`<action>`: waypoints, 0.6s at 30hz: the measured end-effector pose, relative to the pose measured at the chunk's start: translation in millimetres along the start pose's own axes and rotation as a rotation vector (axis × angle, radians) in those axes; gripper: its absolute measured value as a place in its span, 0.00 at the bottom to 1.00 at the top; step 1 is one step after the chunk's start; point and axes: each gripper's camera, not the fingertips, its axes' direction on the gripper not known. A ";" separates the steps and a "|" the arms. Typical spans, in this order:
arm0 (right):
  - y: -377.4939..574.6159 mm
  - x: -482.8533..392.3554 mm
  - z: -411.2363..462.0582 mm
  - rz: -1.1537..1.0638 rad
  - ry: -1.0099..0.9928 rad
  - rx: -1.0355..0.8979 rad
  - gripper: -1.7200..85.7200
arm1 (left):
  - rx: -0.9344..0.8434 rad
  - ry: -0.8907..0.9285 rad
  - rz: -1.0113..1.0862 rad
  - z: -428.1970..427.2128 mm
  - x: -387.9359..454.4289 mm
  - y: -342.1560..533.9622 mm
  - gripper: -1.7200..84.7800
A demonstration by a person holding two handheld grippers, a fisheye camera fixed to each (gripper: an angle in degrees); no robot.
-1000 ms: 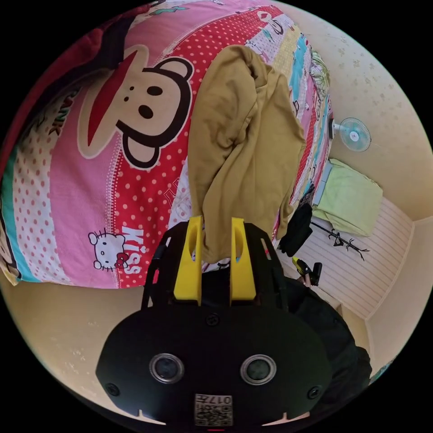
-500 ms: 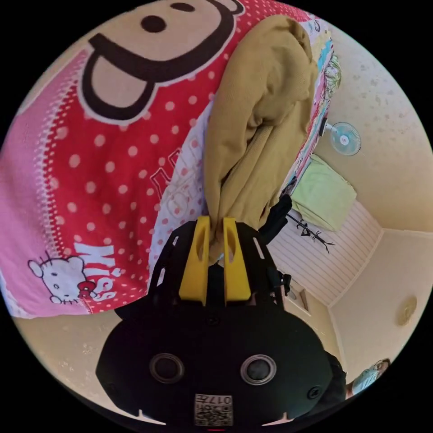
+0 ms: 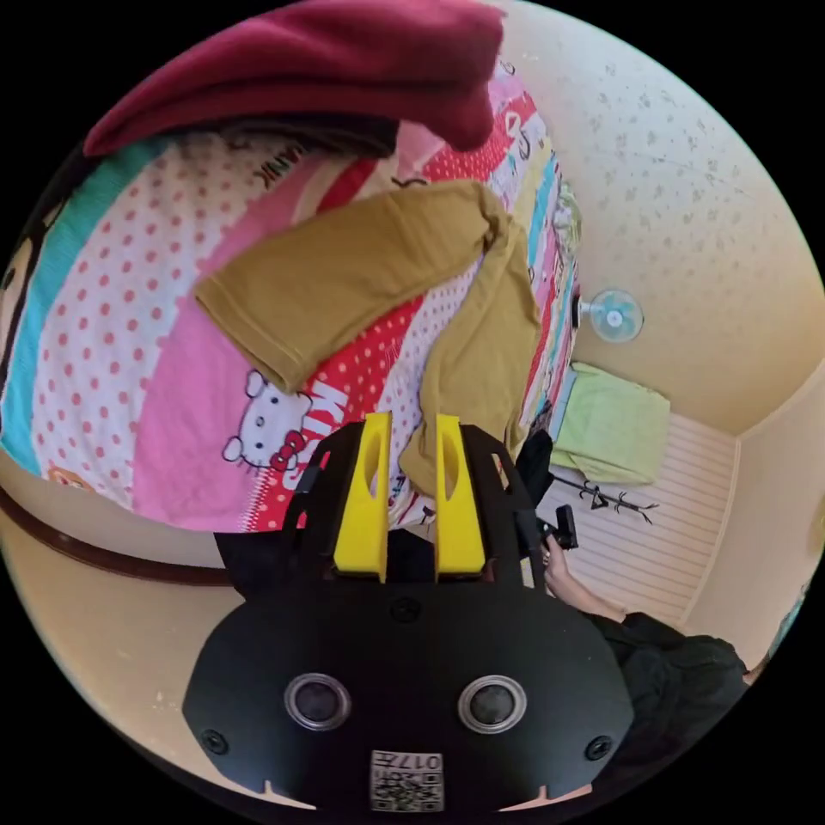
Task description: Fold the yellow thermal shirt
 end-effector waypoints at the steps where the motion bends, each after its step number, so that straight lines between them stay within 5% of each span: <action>1: -4.4 -0.1 -1.1 -0.007 0.011 -0.007 0.14 | -0.075 -0.003 0.019 26.7 2.5 0.6 0.13; 5: -38.1 2.0 -12.9 -0.041 0.085 -0.032 0.16 | -0.244 -0.093 0.003 99.2 -3.9 -1.7 0.15; 10: -81.6 16.2 -17.1 -0.014 0.110 -0.062 0.15 | -0.234 -0.141 -0.079 119.2 -22.7 -7.9 0.11; 18: -79.1 18.0 -58.4 -0.134 0.039 -0.123 0.06 | -0.196 0.073 -0.129 85.5 -33.5 23.1 0.05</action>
